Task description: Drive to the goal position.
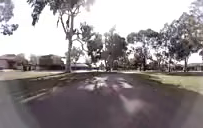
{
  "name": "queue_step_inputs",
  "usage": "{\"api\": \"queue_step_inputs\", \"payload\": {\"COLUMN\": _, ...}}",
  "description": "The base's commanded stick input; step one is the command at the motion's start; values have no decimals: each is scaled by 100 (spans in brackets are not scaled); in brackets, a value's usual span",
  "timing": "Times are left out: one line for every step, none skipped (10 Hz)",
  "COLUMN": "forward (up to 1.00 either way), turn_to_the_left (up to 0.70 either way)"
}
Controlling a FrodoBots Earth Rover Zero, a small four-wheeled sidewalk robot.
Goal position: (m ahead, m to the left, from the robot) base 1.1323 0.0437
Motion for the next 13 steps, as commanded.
{"api": "queue_step_inputs", "payload": {"forward": 100, "turn_to_the_left": -12}}
{"api": "queue_step_inputs", "payload": {"forward": 100, "turn_to_the_left": -18}}
{"api": "queue_step_inputs", "payload": {"forward": 100, "turn_to_the_left": -40}}
{"api": "queue_step_inputs", "payload": {"forward": 100, "turn_to_the_left": -40}}
{"api": "queue_step_inputs", "payload": {"forward": 100, "turn_to_the_left": 0}}
{"api": "queue_step_inputs", "payload": {"forward": 100, "turn_to_the_left": 0}}
{"api": "queue_step_inputs", "payload": {"forward": 100, "turn_to_the_left": 0}}
{"api": "queue_step_inputs", "payload": {"forward": 100, "turn_to_the_left": 0}}
{"api": "queue_step_inputs", "payload": {"forward": 100, "turn_to_the_left": 0}}
{"api": "queue_step_inputs", "payload": {"forward": 100, "turn_to_the_left": 0}}
{"api": "queue_step_inputs", "payload": {"forward": 100, "turn_to_the_left": 0}}
{"api": "queue_step_inputs", "payload": {"forward": 100, "turn_to_the_left": 0}}
{"api": "queue_step_inputs", "payload": {"forward": 100, "turn_to_the_left": 0}}
